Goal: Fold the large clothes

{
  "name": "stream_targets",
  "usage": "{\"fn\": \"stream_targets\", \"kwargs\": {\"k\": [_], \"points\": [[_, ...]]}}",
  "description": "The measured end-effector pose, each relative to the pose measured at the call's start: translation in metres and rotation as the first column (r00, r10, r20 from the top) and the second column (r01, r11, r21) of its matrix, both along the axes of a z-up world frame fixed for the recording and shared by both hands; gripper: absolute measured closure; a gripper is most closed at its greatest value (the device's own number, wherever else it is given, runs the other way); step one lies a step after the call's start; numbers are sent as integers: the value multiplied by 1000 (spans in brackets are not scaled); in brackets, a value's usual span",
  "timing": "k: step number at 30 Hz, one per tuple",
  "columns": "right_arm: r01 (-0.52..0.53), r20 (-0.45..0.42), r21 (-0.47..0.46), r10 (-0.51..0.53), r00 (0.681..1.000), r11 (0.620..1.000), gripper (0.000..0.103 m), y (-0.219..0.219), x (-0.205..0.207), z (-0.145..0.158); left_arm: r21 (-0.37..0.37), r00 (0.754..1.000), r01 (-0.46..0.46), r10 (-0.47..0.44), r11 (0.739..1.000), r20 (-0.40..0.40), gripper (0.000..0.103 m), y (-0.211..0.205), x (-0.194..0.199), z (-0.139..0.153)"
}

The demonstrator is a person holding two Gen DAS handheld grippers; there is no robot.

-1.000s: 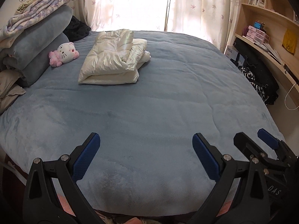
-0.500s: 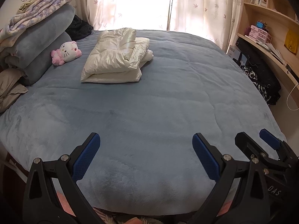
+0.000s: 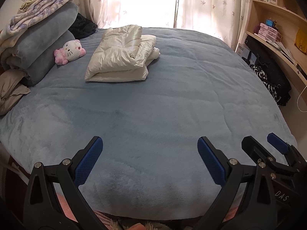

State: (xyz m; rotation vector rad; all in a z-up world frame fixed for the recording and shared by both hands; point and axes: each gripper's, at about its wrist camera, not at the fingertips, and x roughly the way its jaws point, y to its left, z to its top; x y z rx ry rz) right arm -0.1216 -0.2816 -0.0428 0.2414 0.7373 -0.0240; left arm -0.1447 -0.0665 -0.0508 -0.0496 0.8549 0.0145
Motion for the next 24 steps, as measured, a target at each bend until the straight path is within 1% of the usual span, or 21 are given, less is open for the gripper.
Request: {"fn": "stream_targets", "kwargs": {"k": [5, 24], "points": [[6, -10, 12, -5, 1000, 1000, 0, 6, 4, -6, 12, 1000, -5, 5, 1000, -3, 5, -1, 2, -2], [12, -30, 12, -11, 999, 1000, 0, 14, 21, -24, 14, 1000, -9, 9, 1000, -19, 5, -2, 4, -10]]}}
